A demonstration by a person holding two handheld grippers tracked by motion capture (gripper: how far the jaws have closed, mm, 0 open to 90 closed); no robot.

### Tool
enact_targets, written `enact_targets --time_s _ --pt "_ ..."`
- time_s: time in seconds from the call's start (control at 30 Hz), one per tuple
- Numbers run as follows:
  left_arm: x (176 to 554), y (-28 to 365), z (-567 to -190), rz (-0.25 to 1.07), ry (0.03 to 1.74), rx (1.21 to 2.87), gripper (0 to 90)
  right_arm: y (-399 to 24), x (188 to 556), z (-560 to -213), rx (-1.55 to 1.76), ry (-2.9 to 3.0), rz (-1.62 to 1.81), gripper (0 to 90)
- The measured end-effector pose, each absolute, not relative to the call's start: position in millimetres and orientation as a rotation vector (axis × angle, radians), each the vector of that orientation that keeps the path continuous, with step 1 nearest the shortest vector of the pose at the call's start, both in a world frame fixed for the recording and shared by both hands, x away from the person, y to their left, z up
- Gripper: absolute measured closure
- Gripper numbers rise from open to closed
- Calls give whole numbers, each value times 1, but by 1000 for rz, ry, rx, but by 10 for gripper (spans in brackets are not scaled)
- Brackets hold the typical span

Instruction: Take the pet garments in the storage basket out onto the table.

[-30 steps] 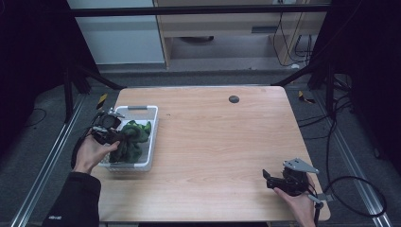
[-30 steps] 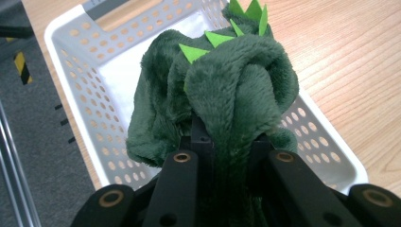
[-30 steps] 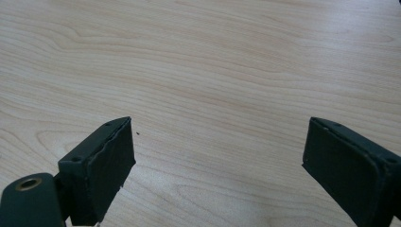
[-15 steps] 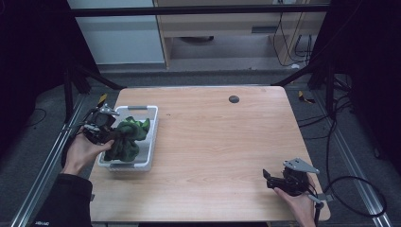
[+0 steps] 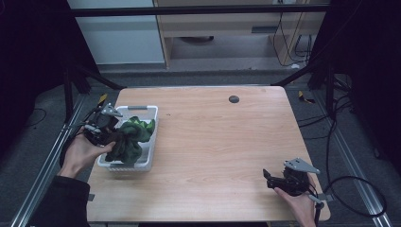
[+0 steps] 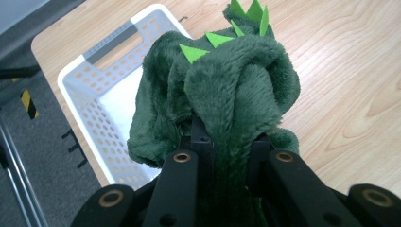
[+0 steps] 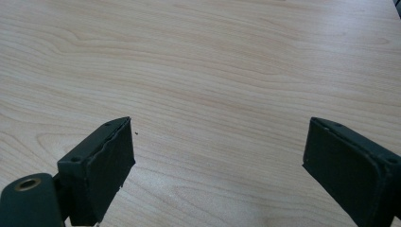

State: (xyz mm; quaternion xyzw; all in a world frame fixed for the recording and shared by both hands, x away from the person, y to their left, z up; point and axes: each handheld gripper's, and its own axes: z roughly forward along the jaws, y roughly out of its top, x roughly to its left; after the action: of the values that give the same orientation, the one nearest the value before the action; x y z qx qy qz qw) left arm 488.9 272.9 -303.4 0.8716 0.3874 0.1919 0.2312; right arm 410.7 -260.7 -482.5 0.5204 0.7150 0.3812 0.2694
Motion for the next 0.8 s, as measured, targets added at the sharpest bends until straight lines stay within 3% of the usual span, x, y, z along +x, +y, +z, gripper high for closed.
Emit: enact_targets --time_s 0.8 --pt "463 221 -289 485 845 2464 795 -261 410 -481 1404 1918 1035 91"
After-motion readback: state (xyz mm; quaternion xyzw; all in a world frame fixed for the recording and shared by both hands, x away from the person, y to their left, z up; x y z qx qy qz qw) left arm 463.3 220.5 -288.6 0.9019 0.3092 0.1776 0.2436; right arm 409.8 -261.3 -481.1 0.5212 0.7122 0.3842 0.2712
